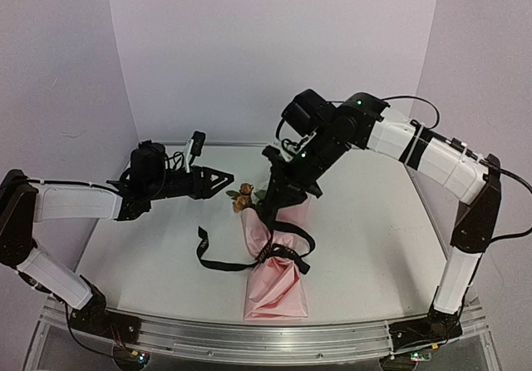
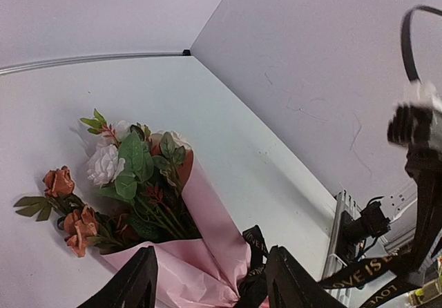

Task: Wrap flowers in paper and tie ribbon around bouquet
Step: Cross the half-tied ribbon over the folded bouquet.

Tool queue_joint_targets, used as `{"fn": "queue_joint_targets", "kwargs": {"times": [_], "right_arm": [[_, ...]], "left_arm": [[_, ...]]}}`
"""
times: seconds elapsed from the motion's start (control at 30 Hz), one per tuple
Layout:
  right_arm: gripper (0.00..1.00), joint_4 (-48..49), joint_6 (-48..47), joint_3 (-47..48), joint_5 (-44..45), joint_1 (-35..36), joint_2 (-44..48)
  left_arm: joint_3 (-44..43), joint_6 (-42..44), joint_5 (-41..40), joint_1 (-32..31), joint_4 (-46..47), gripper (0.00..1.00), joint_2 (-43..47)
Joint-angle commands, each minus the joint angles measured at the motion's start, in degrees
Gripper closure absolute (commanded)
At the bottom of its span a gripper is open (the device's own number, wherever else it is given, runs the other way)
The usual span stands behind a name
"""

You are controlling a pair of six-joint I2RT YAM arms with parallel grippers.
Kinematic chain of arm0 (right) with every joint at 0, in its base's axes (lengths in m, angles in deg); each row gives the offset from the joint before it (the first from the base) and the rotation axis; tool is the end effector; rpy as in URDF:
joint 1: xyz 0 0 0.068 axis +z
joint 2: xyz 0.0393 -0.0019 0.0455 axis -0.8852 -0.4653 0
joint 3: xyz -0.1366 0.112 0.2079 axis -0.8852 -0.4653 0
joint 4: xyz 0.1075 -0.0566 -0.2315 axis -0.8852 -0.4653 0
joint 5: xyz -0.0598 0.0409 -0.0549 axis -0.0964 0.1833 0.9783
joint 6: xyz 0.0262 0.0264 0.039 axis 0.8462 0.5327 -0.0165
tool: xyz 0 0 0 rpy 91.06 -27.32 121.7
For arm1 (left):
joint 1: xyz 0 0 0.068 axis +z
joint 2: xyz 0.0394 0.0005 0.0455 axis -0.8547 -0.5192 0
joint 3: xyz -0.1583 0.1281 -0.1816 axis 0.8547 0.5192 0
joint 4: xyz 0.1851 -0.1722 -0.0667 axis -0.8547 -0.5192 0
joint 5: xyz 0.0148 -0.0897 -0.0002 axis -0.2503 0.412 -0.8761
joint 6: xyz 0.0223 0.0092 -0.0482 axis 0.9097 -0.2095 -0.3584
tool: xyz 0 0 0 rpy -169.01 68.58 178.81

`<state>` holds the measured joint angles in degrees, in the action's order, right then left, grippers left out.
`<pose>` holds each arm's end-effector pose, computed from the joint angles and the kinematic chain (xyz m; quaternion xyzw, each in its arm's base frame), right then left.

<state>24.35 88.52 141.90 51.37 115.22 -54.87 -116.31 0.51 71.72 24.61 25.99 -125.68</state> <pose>0.2188 0.3230 0.3677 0.2043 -0.8968 -0.3924 0.0069 0.2518 -0.1919 0.2476 0.2271 0.7350 -0.4693 0.4336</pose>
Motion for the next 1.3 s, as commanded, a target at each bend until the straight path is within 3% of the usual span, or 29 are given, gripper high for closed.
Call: {"fn": "queue_joint_targets", "kwargs": {"times": [0.0,0.13,0.3,0.5,0.6,0.77,0.87,1.0,1.27], "right_arm": [[1.00,-13.5,-11.9,-1.8,-1.1,2.7,4.0],[1.00,-17.0,-16.4,-5.7,2.8,4.3,6.7],[1.00,-20.1,-21.6,-8.7,6.1,7.4,7.5],[0.94,-20.0,-27.2,-18.3,11.8,9.8,11.9],[0.91,-13.7,-26.3,-25.7,13.6,9.8,15.5],[0.62,-5.2,-25.2,-34.3,18.3,9.8,19.4],[0.48,0.4,-19.3,-40.2,27.7,8.2,22.9],[0.51,17.4,-6.1,-51.8,27.1,2.1,26.4],[0.53,39.8,-6.3,-57.4,26.8,1.4,17.4]], "left_arm": [[-7.5,-1.9,7.9,0.6,0.0,0.46,-4.6],[-18.8,0.2,17.0,-0.6,-7.3,0.50,-13.6],[-29.2,7.1,17.3,-7.1,-18.9,0.52,-22.1],[-33.0,7.3,19.3,-10.4,-21.9,0.55,-27.8],[-32.3,7.1,23.0,-11.3,-20.0,0.55,-28.8],[-32.4,10.1,24.7,-12.2,-22.6,0.56,-28.9],[-31.3,11.4,23.8,-12.2,-23.8,0.57,-27.6],[-28.5,11.1,23.6,-12.3,-21.7,0.59,-25.5],[-27.5,11.6,21.8,-12.2,-22.5,0.61,-22.6]]}}
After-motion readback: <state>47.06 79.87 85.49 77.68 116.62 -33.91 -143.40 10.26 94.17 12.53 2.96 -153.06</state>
